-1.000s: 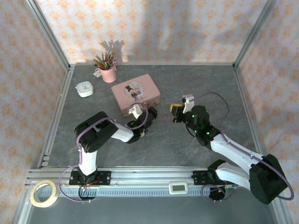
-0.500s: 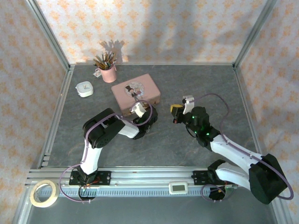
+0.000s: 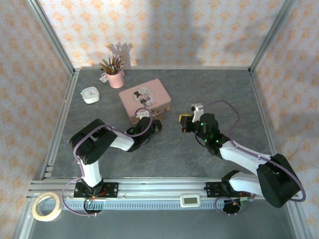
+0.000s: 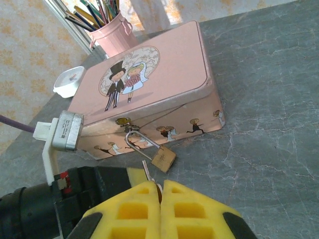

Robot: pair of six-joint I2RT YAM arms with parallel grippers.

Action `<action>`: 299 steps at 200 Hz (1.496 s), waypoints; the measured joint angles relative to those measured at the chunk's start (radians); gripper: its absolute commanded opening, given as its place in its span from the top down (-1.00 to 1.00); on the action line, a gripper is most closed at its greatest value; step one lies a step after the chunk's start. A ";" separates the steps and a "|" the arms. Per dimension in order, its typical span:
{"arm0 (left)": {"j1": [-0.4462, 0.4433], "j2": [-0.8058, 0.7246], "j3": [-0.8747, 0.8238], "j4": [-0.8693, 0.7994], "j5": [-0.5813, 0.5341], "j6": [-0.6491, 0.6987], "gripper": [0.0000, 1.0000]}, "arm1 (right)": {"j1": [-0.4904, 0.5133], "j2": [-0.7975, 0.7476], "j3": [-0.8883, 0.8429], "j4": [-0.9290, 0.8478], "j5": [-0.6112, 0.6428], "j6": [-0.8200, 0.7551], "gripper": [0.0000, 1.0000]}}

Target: Unlock a padlock with a key

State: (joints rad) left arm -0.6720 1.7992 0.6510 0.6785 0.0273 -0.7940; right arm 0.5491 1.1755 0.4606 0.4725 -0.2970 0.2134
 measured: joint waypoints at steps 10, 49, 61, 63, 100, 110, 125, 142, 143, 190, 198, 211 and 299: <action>0.001 -0.019 0.003 -0.048 0.012 0.034 0.47 | 0.000 0.000 0.000 0.000 -0.002 0.000 1.00; 0.009 -0.026 0.043 -0.195 0.010 0.090 -0.19 | 0.000 0.000 0.000 0.000 -0.003 0.004 1.00; 0.005 -0.029 0.050 -0.185 0.010 0.077 -0.30 | 0.000 0.000 0.000 0.000 -0.003 0.005 1.00; 0.004 -0.030 0.050 -0.184 0.006 0.070 -0.32 | 0.000 0.000 0.000 0.000 -0.003 0.006 1.00; -0.027 -0.013 0.089 -0.207 -0.128 -0.030 -0.45 | 0.000 0.000 0.000 0.000 -0.002 0.013 1.00; -0.043 0.010 0.127 -0.227 -0.183 -0.063 -0.45 | 0.000 0.000 0.000 0.000 -0.002 0.014 1.00; -0.061 0.053 0.187 -0.250 -0.255 -0.101 -0.45 | 0.000 -0.001 0.000 0.000 -0.002 0.014 1.00; -0.072 0.109 0.251 -0.280 -0.323 -0.142 -0.45 | 0.000 -0.010 -0.002 0.000 0.000 0.014 1.00; -0.072 0.111 0.254 -0.281 -0.326 -0.144 -0.44 | 0.000 -0.010 -0.002 0.000 0.000 0.014 1.00; -0.091 0.222 0.415 -0.405 -0.463 -0.212 -0.21 | 0.000 -0.048 -0.019 0.000 0.013 0.010 1.00; -0.092 0.232 0.424 -0.414 -0.479 -0.218 -0.12 | 0.000 -0.053 -0.021 0.000 0.014 0.010 1.00; -0.092 0.239 0.428 -0.426 -0.495 -0.229 0.07 | 0.000 -0.064 -0.025 0.000 0.021 0.006 1.00; -0.040 0.216 0.347 -0.302 -0.402 -0.226 1.00 | -0.003 -0.075 -0.038 0.000 0.031 0.003 1.00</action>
State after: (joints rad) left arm -0.7120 2.0151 0.9977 0.3767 -0.3748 -1.0203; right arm 0.5465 1.1004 0.4225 0.4721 -0.2661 0.2169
